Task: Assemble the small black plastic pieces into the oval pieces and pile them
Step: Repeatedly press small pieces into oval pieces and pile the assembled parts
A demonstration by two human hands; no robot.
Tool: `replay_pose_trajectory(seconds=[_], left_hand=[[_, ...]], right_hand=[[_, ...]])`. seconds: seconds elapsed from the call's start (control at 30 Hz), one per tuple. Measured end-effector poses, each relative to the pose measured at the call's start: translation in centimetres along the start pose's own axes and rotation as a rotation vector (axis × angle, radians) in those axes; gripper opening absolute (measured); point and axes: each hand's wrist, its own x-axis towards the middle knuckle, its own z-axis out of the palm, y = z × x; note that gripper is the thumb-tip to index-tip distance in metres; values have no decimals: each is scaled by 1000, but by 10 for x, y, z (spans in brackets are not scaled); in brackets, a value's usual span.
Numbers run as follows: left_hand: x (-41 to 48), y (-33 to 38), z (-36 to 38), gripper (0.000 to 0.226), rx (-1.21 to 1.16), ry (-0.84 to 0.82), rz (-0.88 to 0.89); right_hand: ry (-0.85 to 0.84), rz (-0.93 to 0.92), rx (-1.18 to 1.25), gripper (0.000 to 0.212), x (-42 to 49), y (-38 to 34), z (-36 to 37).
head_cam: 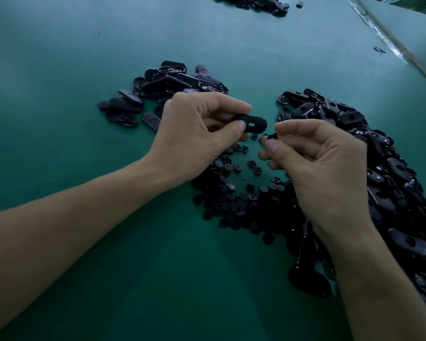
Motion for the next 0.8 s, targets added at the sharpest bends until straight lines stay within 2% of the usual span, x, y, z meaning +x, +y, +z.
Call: replay_pose_trajectory(seconds=[0.17,0.43,0.8], left_hand=[[0,1,0,22,5,-1,7],[-2,2,1,23,11,-32,16],[-6,5,4,25,113,-63,83]], right_hand=[[-4,-10,32,17,1,-1,-1],[13,-67,-118,26,-2,0,3],[58,-108,-210,21,-4,1,9]])
